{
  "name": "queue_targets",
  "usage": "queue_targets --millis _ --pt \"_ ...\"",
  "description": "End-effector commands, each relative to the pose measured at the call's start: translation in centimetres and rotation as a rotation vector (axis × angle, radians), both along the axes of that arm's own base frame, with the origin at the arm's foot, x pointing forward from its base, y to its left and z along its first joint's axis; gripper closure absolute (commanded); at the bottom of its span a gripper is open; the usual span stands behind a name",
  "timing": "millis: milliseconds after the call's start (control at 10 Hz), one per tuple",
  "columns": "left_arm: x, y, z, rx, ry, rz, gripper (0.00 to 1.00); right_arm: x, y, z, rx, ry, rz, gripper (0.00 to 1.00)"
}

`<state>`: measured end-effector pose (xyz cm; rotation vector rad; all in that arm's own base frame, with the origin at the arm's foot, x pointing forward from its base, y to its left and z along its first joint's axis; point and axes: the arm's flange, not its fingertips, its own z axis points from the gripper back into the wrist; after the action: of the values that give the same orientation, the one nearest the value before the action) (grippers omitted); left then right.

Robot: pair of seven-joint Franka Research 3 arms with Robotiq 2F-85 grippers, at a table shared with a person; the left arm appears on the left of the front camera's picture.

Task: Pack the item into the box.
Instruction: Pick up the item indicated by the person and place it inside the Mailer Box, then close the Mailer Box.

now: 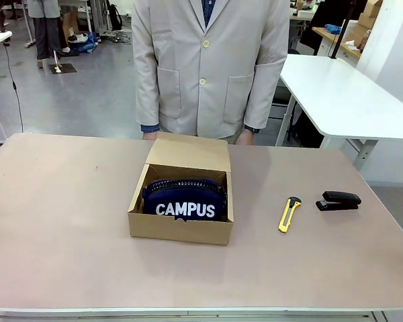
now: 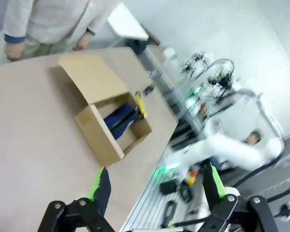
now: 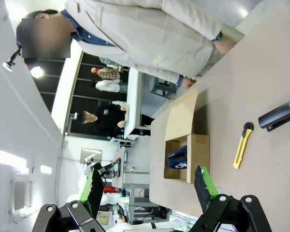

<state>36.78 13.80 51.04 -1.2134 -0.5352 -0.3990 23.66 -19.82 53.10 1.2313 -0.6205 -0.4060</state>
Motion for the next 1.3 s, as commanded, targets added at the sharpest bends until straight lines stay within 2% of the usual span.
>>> queue_targets --millis 0,100,1200 --pt "2.8 -0.4 -4.5 -0.233 0.041 0.021 0.0 0.2 0.0 0.2 0.003 -0.036 0.001 0.0" --pt "0.0 0.0 0.0 0.0 0.0 0.0 0.0 0.2 0.0 0.2 0.003 -0.036 0.001 0.0" --pt "0.0 0.0 0.0 0.0 0.0 0.0 0.0 0.2 0.0 0.2 0.003 -0.036 0.001 0.0"
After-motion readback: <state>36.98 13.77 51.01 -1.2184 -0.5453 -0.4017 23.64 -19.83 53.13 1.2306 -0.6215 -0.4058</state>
